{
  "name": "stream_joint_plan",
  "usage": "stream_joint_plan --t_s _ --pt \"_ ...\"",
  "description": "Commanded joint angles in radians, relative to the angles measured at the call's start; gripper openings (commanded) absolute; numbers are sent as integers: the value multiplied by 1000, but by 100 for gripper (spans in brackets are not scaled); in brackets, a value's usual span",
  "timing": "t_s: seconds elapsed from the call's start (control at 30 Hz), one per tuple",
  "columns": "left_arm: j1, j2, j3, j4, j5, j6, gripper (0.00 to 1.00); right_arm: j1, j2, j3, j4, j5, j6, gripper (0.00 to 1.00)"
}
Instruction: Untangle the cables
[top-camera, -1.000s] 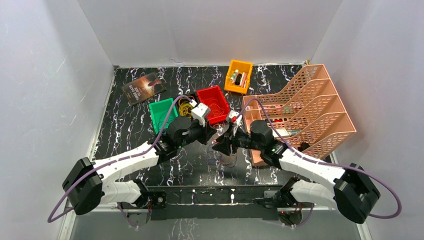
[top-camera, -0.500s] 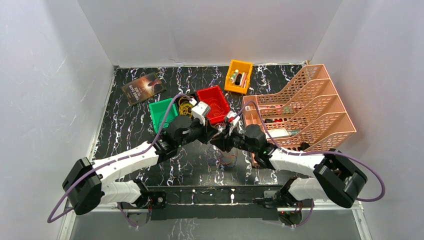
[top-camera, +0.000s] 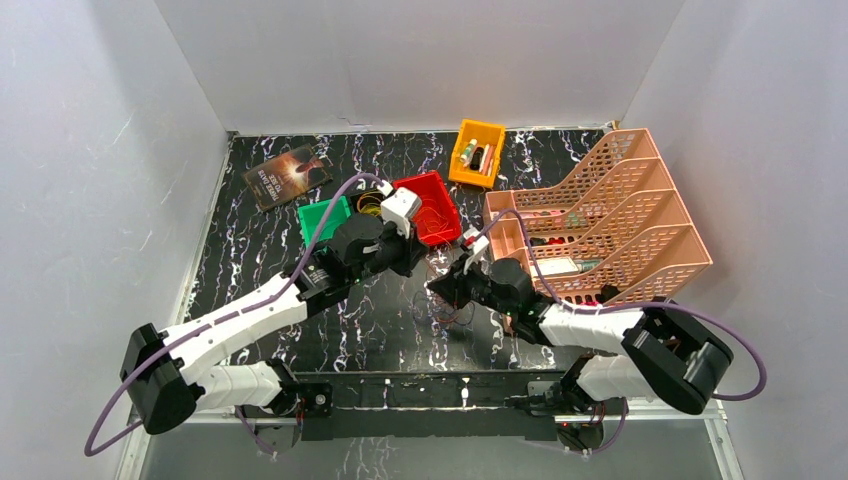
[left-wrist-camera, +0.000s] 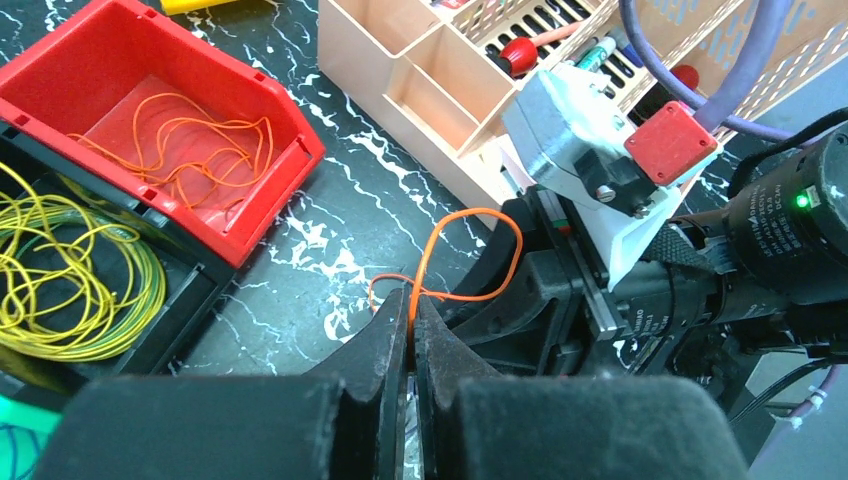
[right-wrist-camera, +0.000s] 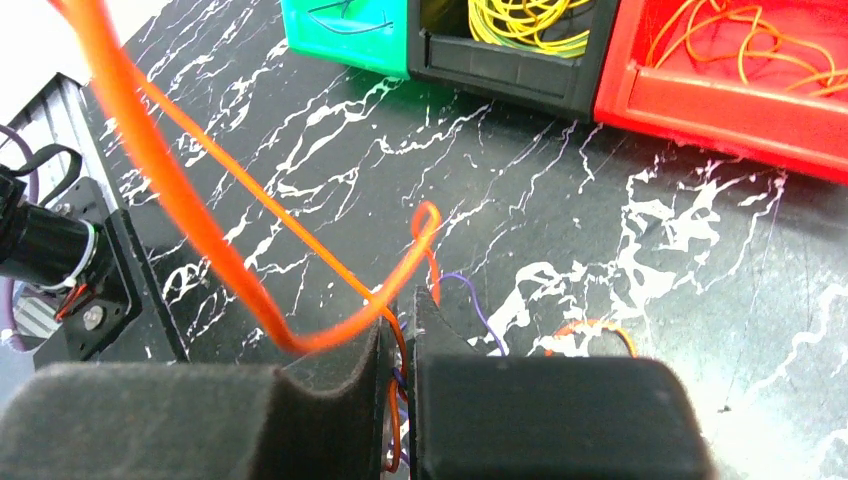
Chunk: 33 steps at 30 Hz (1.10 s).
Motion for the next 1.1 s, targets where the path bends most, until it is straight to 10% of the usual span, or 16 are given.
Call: stream_joint_plan --t_s 0.0,1.07 --pt "9 -89 110 -25 -83 53 0 0 -12 -99 -80 51 46 12" --pt "13 -48 446 -148 -207 212 0 0 -61 -197 -153 135 87 21"
